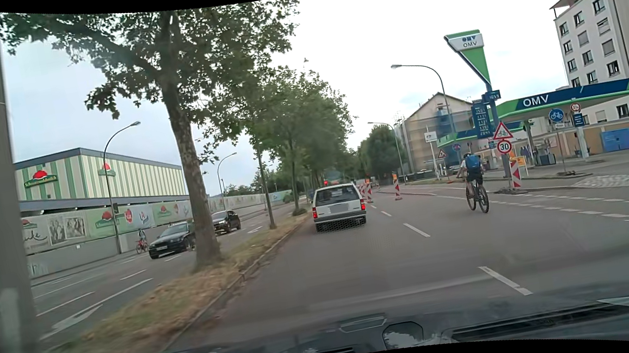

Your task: Follow the waypoints while adhering to traffic rules and regulations

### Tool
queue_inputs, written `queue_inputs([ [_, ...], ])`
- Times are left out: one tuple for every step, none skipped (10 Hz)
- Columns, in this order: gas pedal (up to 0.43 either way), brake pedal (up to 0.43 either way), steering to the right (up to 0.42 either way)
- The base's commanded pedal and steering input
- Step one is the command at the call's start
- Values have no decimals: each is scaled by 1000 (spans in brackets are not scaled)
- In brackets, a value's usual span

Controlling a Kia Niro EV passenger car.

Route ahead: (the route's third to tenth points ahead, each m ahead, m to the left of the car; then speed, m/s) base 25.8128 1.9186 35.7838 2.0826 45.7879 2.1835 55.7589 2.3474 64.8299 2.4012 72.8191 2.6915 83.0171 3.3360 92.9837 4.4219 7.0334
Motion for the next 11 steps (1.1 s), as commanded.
queue_inputs([
  [118,0,-9],
  [110,0,-10],
  [87,0,-10],
  [59,0,-10],
  [0,0,-10],
  [0,0,-9],
  [0,0,-7],
  [0,0,-5],
  [0,0,-4],
  [0,0,-5],
  [0,0,-4],
])
